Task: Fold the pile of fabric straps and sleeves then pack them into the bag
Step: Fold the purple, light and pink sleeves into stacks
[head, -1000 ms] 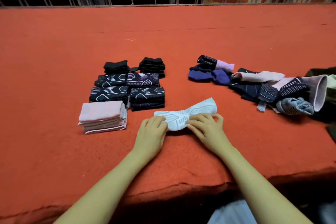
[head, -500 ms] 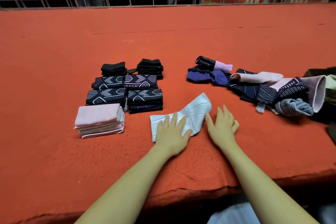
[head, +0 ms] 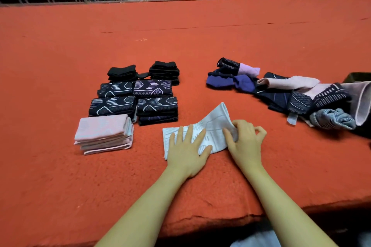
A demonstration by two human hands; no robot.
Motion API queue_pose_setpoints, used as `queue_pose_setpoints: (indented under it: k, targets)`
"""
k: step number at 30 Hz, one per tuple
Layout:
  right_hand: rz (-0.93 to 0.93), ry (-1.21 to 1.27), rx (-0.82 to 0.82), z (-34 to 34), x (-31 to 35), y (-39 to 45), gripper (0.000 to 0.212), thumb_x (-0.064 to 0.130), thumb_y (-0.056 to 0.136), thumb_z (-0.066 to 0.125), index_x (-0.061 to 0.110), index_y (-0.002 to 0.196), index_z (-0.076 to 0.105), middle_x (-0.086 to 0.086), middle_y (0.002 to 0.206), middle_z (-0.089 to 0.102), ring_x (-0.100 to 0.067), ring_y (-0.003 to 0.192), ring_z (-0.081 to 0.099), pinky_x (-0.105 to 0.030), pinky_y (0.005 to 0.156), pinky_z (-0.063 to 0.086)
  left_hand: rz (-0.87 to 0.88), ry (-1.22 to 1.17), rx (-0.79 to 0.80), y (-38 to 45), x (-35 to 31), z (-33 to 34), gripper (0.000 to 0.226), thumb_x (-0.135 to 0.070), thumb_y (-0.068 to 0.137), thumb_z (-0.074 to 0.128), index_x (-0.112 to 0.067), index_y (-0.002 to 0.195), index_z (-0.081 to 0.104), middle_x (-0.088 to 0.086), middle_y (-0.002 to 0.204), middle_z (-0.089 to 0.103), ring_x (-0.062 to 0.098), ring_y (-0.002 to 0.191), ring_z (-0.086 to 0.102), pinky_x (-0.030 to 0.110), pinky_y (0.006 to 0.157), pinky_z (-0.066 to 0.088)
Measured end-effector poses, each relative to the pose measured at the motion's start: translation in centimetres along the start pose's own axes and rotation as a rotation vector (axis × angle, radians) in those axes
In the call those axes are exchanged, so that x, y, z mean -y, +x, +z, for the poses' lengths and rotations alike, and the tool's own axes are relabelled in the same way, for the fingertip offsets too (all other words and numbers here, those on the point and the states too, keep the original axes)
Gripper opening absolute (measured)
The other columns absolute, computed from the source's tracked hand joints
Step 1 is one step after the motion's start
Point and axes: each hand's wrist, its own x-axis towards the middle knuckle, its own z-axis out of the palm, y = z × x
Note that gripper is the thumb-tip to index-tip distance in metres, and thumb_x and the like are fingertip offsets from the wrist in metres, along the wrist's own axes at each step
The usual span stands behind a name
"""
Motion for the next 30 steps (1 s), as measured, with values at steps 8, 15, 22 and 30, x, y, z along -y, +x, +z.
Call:
queue_pose_setpoints:
  k: [8, 15, 22, 30]
  targets:
    - [0.305, -0.347, 0.115, 0.2, -0.8, -1.0, 0.026, 0.028, 0.075, 0.073, 0.004, 0.075, 0.062, -0.015, 0.09, 0.055, -0.036, 0.089, 0.049, -0.042, 0.081, 0.021, 0.001, -0.031, 0.119, 0.2, -0.4, -1.1, 0.054, -0.052, 0.098, 0.024, -0.048, 0.149, 0.007, 0.005, 0.161, -0.005, 0.034, 0.145, -0.014, 0.054, 0.113, -0.011]
    - [0.21, -0.253, -0.025, -0.1, -0.4, -0.9, 0.031, 0.038, 0.077, 0.044, 0.01, 0.075, 0.059, -0.011, 0.095, 0.058, -0.03, 0.09, 0.046, -0.039, 0.082, 0.023, -0.059, -0.048, 0.146, 1.8, -2.8, -1.8, 0.058, -0.062, 0.095, 0.019, -0.048, 0.148, 0.001, 0.012, 0.159, -0.004, 0.047, 0.141, -0.011, 0.067, 0.106, -0.009]
    - [0.004, 0.026, 0.012, -0.5, -0.3, -0.7, 0.016, 0.031, 0.079, 0.052, 0.015, 0.078, 0.056, 0.0, 0.104, 0.062, -0.017, 0.101, 0.048, -0.026, 0.082, 0.018, 0.173, -0.029, 0.129, 2.8, -1.8, -1.1, 0.051, -0.054, 0.099, 0.018, -0.051, 0.146, -0.002, -0.014, 0.159, -0.008, 0.03, 0.145, -0.014, 0.064, 0.11, -0.008]
    - [-0.155, 0.153, 0.287, 0.3, -0.4, -0.5, 0.035, 0.03, 0.09, 0.046, 0.01, 0.113, 0.062, -0.005, 0.128, 0.061, -0.01, 0.12, 0.047, -0.024, 0.099, 0.023, 0.23, -0.053, 0.091, 3.0, 0.0, -1.2, 0.052, -0.042, 0.102, 0.026, -0.037, 0.151, 0.012, -0.014, 0.16, 0.004, 0.016, 0.147, -0.002, 0.044, 0.116, -0.005]
